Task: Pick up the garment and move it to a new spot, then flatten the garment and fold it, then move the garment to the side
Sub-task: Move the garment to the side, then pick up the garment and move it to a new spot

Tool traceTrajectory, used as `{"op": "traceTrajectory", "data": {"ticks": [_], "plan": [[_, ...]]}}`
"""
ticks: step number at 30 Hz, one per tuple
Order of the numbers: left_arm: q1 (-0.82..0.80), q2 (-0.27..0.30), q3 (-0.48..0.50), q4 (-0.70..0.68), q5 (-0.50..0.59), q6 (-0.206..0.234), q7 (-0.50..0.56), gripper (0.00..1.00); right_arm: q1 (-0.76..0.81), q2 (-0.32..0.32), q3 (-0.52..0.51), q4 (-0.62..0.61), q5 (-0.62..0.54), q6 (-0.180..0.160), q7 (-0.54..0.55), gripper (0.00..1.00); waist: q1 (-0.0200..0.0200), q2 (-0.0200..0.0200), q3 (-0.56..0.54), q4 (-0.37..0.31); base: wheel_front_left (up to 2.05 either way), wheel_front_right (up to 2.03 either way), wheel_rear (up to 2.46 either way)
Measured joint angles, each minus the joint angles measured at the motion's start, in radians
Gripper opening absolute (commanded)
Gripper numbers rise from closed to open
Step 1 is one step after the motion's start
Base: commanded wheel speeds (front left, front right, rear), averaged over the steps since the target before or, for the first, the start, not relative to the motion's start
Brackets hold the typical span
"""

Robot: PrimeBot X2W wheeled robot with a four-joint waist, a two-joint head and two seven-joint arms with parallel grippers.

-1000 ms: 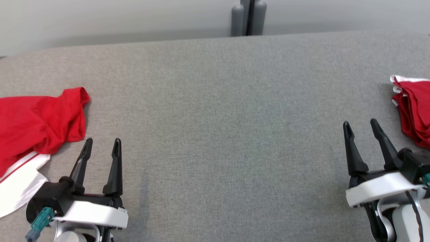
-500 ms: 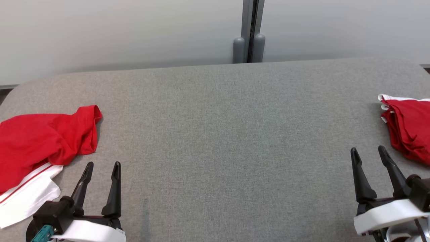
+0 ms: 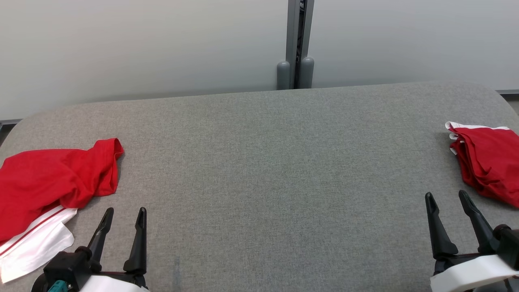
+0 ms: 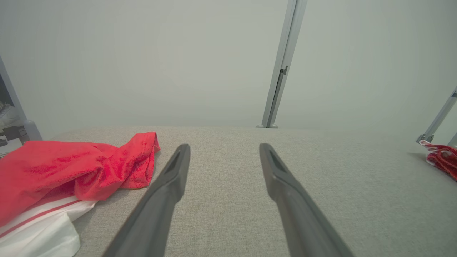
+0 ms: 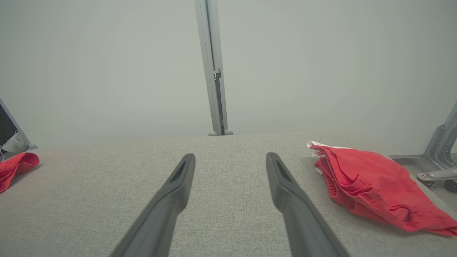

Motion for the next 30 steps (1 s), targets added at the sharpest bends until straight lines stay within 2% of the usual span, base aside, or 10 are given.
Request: {"op": "traceTrajectory", "data": {"ticks": [30], "plan": [[0.000, 0.005, -0.020, -0.014, -0.007, 0.022, 0.006, 1.00, 0.015, 0.007, -0.021, -0.022, -0.017, 0.000, 0.033, 1.00, 0.0000, 0.0000, 0.012, 0.019, 0.00, 0.00, 0.00]]}}
